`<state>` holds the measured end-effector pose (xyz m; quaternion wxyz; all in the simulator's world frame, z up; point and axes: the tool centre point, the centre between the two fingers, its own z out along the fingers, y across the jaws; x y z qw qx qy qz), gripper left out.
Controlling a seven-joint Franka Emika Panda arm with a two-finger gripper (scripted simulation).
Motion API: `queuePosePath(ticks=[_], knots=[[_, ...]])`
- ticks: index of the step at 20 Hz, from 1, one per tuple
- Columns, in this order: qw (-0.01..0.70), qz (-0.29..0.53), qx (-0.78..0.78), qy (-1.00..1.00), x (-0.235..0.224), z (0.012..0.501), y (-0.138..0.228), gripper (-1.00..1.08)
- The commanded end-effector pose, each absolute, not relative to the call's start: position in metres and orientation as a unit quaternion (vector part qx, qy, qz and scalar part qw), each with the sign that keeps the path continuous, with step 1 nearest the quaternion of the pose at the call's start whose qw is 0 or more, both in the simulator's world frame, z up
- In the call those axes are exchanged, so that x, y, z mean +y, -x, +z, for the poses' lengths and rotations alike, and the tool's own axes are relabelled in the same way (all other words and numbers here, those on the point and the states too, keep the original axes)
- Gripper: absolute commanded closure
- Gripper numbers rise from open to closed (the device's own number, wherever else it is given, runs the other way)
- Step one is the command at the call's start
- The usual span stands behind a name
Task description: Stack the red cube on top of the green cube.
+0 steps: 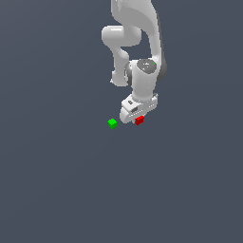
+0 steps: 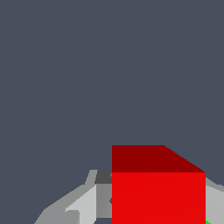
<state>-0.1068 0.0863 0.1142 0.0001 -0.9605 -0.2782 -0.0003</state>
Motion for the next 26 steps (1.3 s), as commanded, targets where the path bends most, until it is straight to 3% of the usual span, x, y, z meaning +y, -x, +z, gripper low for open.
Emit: queuePosePath(ticks=[1, 14, 23, 24, 26], knots=[[0.000, 0.000, -0.278, 0.961, 0.074, 0.110, 0.111, 1.08], [0.000, 0.000, -0.277, 0.961, -0.029, 0.071, 0.143, 1.08], [0.000, 0.000, -0.277, 0.961, -0.055, 0.062, 0.149, 1.08], [0.000, 0.000, -0.277, 0.961, -0.055, 0.062, 0.149, -0.92], [0.000, 0.000, -0.277, 0.961, -0.055, 0.062, 0.149, -0.92]])
